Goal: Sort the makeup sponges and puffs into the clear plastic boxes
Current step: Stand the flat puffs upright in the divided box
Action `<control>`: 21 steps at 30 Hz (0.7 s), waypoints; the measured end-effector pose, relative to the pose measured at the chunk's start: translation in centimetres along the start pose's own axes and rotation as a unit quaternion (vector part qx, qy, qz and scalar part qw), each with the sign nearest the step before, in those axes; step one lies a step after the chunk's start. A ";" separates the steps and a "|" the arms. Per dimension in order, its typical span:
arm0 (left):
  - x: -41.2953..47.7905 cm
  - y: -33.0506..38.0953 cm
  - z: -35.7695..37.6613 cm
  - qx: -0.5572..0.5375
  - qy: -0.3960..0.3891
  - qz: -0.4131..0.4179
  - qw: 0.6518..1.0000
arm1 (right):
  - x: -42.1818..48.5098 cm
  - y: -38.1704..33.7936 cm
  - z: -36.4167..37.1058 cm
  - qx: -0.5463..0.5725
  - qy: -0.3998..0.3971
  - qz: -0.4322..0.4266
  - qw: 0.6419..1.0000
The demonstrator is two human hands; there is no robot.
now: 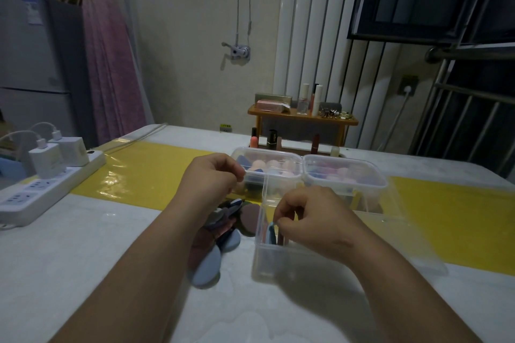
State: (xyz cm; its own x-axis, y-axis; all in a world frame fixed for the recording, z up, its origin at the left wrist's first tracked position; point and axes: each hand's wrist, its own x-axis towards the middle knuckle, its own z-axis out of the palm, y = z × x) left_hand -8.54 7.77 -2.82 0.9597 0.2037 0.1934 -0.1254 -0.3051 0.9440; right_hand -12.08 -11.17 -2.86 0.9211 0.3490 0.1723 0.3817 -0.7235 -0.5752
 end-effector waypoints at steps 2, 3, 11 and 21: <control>0.3 -0.4 -0.1 0.031 0.013 0.002 0.999 | 0.1 -0.1 0.1 -0.019 -0.016 -0.001 1.000; 0.4 -0.7 -0.1 0.059 0.021 0.003 0.998 | 0.1 -0.1 0.1 -0.027 -0.019 -0.002 0.999; 0.6 -1.3 -0.2 0.302 0.013 0.025 0.953 | 0.3 -0.1 0.5 -0.073 -0.005 -0.012 0.997; 0.4 -1.7 0.1 0.438 -0.033 0.047 0.897 | 0.2 0.4 0.4 -0.021 0.038 -0.045 0.998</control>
State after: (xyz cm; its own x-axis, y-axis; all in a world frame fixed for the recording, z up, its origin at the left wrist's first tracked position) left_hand -7.97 8.31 -4.40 0.9717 0.0916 0.2178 0.0108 -0.9381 0.3462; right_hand -11.75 -11.14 -3.37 0.8855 0.3684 0.2831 0.4645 -0.7163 -0.5208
